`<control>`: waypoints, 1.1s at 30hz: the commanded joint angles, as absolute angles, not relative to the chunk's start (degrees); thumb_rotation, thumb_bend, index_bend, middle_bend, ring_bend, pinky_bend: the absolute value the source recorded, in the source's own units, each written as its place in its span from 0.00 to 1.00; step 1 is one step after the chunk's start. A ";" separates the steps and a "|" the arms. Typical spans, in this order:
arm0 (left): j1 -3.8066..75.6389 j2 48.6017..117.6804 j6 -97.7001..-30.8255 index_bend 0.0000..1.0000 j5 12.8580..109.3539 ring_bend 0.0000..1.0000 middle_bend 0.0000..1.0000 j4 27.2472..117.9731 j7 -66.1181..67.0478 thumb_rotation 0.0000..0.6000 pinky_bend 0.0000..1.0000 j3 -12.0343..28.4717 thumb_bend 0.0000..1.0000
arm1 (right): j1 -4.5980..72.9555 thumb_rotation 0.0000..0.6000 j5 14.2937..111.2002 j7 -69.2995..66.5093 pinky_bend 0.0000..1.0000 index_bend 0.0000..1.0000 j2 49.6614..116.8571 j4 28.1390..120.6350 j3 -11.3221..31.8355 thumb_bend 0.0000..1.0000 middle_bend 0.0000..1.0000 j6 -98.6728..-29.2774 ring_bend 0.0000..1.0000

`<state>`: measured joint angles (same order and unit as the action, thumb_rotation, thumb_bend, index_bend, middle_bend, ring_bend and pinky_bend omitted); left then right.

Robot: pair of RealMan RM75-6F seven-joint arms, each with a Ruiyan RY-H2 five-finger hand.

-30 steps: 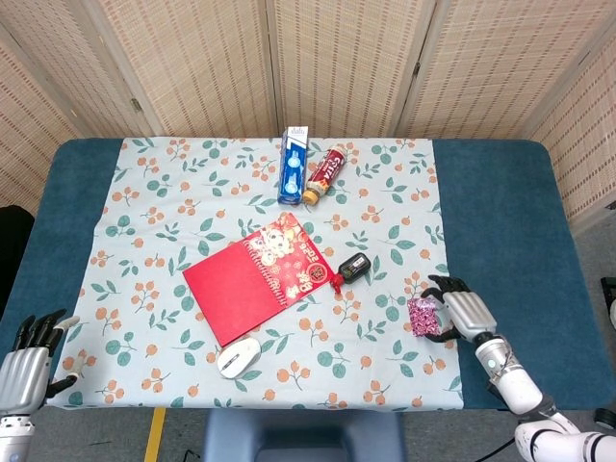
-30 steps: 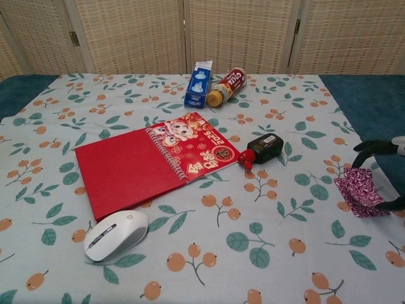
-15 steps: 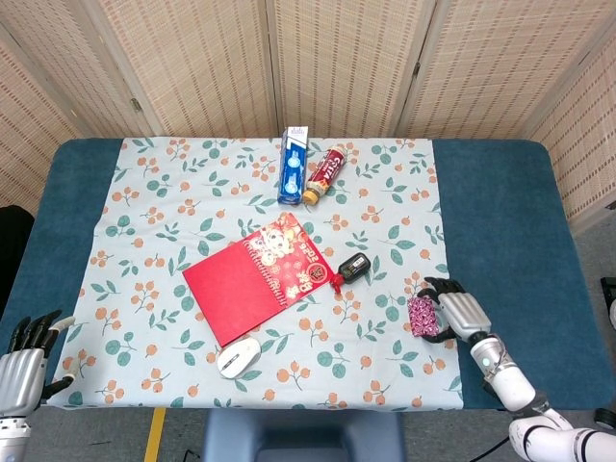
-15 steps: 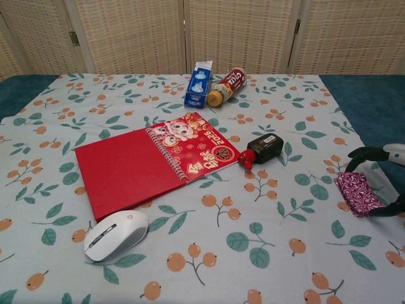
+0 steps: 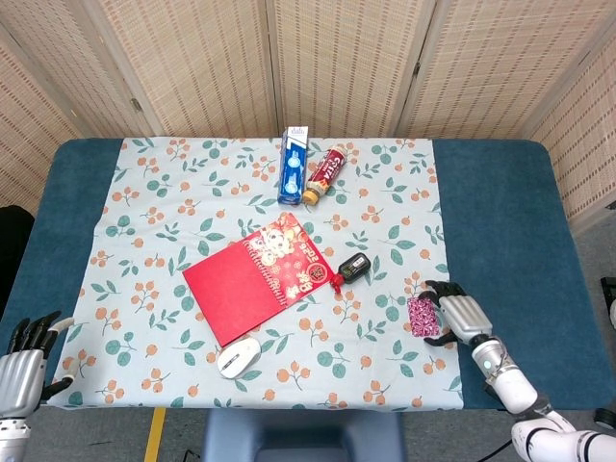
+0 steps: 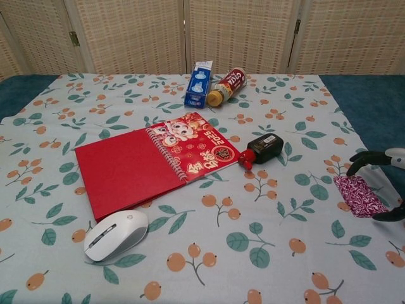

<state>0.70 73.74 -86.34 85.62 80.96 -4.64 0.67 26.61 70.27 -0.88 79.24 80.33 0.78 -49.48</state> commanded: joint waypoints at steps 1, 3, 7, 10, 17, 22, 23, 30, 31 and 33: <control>0.64 73.69 -86.39 0.22 85.57 0.14 0.13 80.98 -4.62 1.00 0.00 0.68 0.43 | 26.33 0.90 70.58 -1.04 0.00 0.21 78.88 80.68 0.82 0.21 0.09 -49.94 0.00; 0.63 73.67 -86.40 0.22 85.53 0.14 0.13 81.02 -4.60 1.00 0.00 0.70 0.43 | 26.05 0.90 70.77 -1.21 0.00 0.21 78.57 80.95 0.92 0.20 0.09 -50.45 0.00; 0.74 73.70 -86.36 0.22 85.79 0.14 0.13 81.15 -4.41 1.00 0.00 0.62 0.43 | 26.11 0.90 70.09 -0.89 0.00 0.21 78.80 80.30 1.13 0.21 0.09 -49.85 0.00; 0.74 73.68 -86.42 0.22 85.88 0.14 0.13 81.25 -4.26 1.00 0.00 0.59 0.43 | 26.84 0.90 69.38 -0.35 0.00 0.21 79.36 79.50 1.37 0.21 0.08 -48.28 0.00; 0.55 73.49 -86.47 0.22 85.52 0.14 0.13 81.42 -4.04 1.00 0.00 0.64 0.43 | 28.05 0.90 68.47 0.73 0.00 0.20 80.09 78.92 2.06 0.21 0.08 -46.55 0.00; 0.39 73.56 -86.35 0.22 85.23 0.14 0.13 81.19 -4.22 1.00 0.00 0.59 0.43 | 27.93 0.90 68.25 1.70 0.00 0.20 79.62 79.96 1.51 0.20 0.08 -46.22 0.00; 0.40 73.59 -86.34 0.22 85.23 0.14 0.13 81.14 -4.27 1.00 0.00 0.61 0.43 | 27.85 0.90 68.21 1.79 0.00 0.20 79.55 80.14 1.43 0.20 0.08 -46.26 0.00; 0.48 73.75 -86.43 0.22 85.42 0.14 0.13 80.88 -4.44 1.00 0.00 0.67 0.43 | 27.25 0.90 68.27 2.40 0.00 0.20 79.22 81.11 1.28 0.21 0.08 -47.39 0.00; 0.49 73.75 -86.40 0.22 85.43 0.14 0.13 80.87 -4.46 1.00 0.00 0.67 0.43 | 27.14 0.90 68.36 2.27 0.00 0.20 79.15 81.26 1.39 0.21 0.08 -47.71 0.00; 0.52 73.76 -86.41 0.22 85.46 0.14 0.13 80.88 -4.45 1.00 0.00 0.70 0.43 | 26.73 0.89 68.78 1.82 0.00 0.20 78.79 81.68 1.78 0.21 0.08 -49.03 0.00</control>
<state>0.52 73.75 -86.42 85.46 80.88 -4.45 0.70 26.99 68.53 2.09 79.02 81.40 1.54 -48.39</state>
